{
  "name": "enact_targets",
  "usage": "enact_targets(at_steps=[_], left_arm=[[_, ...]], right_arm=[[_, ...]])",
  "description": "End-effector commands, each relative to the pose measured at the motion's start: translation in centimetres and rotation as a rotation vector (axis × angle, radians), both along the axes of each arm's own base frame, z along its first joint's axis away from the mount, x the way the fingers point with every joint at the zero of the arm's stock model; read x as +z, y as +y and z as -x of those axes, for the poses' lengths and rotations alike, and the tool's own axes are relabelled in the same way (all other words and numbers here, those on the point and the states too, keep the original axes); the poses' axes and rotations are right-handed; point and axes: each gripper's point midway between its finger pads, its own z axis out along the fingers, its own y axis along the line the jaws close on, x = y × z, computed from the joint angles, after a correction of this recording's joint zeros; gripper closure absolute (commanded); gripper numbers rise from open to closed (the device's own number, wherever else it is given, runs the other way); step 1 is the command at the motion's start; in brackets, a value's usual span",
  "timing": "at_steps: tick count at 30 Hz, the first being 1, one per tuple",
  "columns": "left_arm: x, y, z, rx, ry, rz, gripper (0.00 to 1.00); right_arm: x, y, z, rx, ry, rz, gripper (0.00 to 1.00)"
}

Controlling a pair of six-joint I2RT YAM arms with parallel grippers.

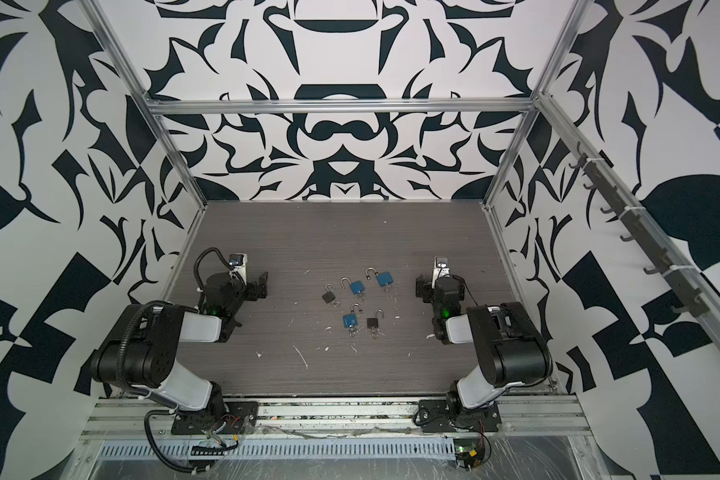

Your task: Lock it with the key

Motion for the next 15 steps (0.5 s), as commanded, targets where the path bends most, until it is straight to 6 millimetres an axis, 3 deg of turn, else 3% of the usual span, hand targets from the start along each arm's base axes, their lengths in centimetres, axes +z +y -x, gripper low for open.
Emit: enact_targets(at_steps=[1,15], left_arm=[[1.25,-0.05,-0.57,-0.006,-0.033,0.005,0.01],[1.2,-0.04,-0.58,-0.005,-0.031,0.005,0.0]], right_arm=[[1.62,0.1,-0.98,0.003,-0.051,-0.01,0.0],[1.64,0.16,-1.05,0.008,-0.051,-0.008,0.0]])
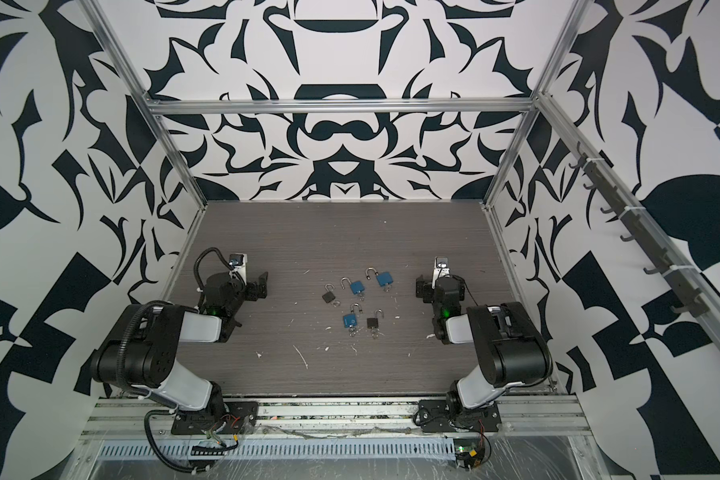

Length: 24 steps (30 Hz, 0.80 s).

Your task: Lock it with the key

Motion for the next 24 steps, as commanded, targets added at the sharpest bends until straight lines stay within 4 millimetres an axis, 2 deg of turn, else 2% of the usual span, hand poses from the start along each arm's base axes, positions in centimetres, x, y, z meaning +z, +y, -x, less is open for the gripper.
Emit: enact_targets(at_steps=[1,17,19,20,22,24], left_arm=[[1.2,0.0,-0.6,-0.006,-0.031,0.005,0.0],[1.2,-0.1,-0.5,-0.008,-0.032,0.005,0.01],[1.2,-0.1,-0.5,-0.006,-0.033,0.006,0.01],[1.6,0.2,-0.6,0.008,-0.045,0.003,0.04],[2.7,1.1,-0.5,0.072,-0.03,0.008,0.17],[4.0,1.9,-0.4,0.122,-0.017,0.012,0.25]], right_arm=[[1.7,0.1,-1.1,0.004,-0.055,-0.006,0.0],[1.7,0.1,-1.1,0.007,-0.054,-0.003,0.0],[1.8,0.1,-1.1,0.007,-0.056,-0.003,0.03],[1.8,0.1,-1.1,0.007,-0.061,-0.003,0.06],[2.6,0.2,-1.1,0.008,-0.058,-0.008,0.15],[4.1,0.0,-1.1,-0.026,-0.015,0.01,0.2]])
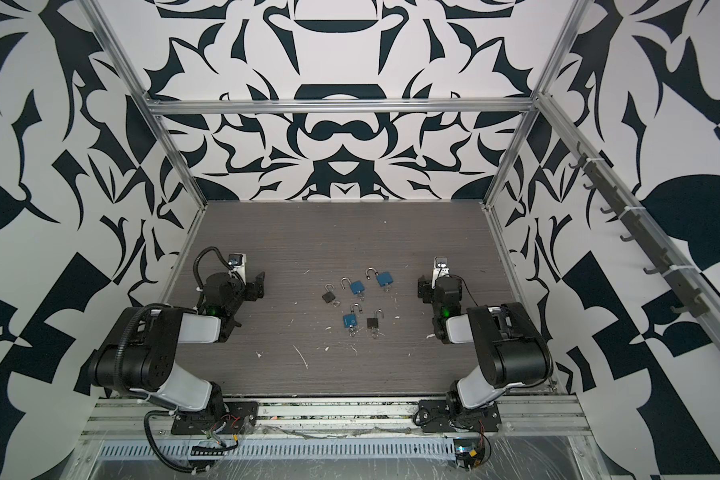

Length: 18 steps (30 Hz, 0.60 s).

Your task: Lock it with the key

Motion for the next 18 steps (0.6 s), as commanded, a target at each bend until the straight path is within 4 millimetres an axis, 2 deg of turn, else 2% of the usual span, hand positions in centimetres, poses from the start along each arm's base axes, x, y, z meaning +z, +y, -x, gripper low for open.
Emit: enact_targets(at_steps=[1,3,5,8,10,14,18], left_arm=[[4.0,1.4,-0.6,0.092,-0.042,0.003,0.31],[5.0,1.1,-0.4,0.103,-0.014,0.015,0.32],[6.2,-0.2,-0.4,0.072,0.019,0.097,0.35],[8.6,-2.2,-0.1,0.025,0.027,0.208,0.37],[9.0,-3.4,0.0,0.004,0.066,0.275,0.39],[9.7,-6.0,0.5,-0.063,0.121,0.337,0.46],[10.2,-8.6,1.0,-0.141,0.164,0.364,0.5]], right_arm=[[5.3,-0.3,-1.2,-0.06,-0.023,0.017,0.22],[7.9,0.4,-1.5,-0.064,-0.027,-0.017,0.24],[10.8,1.8,-1.8,-0.027,-0.072,-0.024,0.27],[12.7,4.0,-1.8,0.031,-0.033,-0.03,0.29],[12.3,5.5,-1.7,0.07,0.035,-0.067,0.3],[9.6,10.5,-0.8,0.252,0.182,-0.095,0.32],[6.6,14.2,-0.2,0.355,0.297,-0.118,0.32]])
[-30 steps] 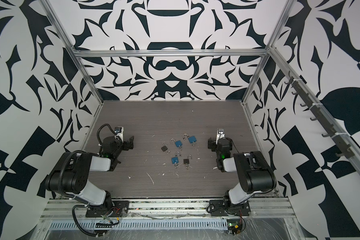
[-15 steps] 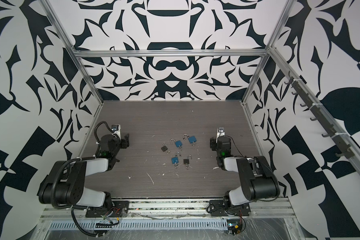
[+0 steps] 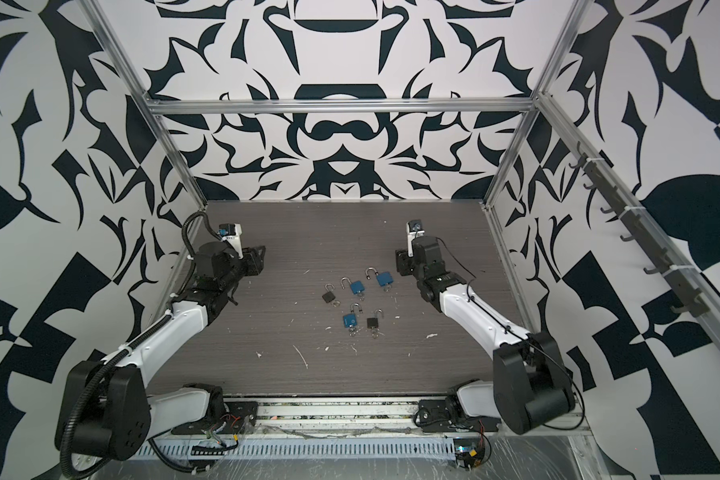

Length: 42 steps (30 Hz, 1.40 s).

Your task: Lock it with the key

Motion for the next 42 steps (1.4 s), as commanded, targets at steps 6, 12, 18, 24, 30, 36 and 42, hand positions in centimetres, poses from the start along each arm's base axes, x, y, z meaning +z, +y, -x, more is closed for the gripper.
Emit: enact_targets(at_steps=[6,12,18,24,30,36,42], left_arm=[[0.0,-5.2,1.9,-0.158,0.069,0.065,0.47],[-0.3,-6.8,2.3,-0.231,0.068,0.091,0.47],[-1.2,-7.5,1.6,-0.249,0.095,0.095,0.47],[-1.2,-7.6,1.1,-0.25,0.094,0.095,0.47],[-1.4,-7.6,1.1,-0.248,0.1,0.093,0.48],[-1.5,-7.6,1.0,-0.247,0.098,0.099,0.48],[-1.7,-7.7,0.9,-0.245,0.105,0.104,0.48]], right_arm=[[-5.4,4.3,0.8,0.113,0.213,-0.066,0.37],[-6.3,5.3,-0.2,0.128,0.244,-0.08,0.4],[-7.9,5.7,-1.0,0.127,0.283,-0.065,0.44],[-8.9,5.7,-1.9,0.11,0.307,-0.038,0.47],[-10.1,5.8,-2.1,0.103,0.335,0.0,0.5],[-10.7,5.9,-2.0,0.102,0.349,0.037,0.52],[-10.6,5.9,-1.8,0.106,0.354,0.046,0.49]])
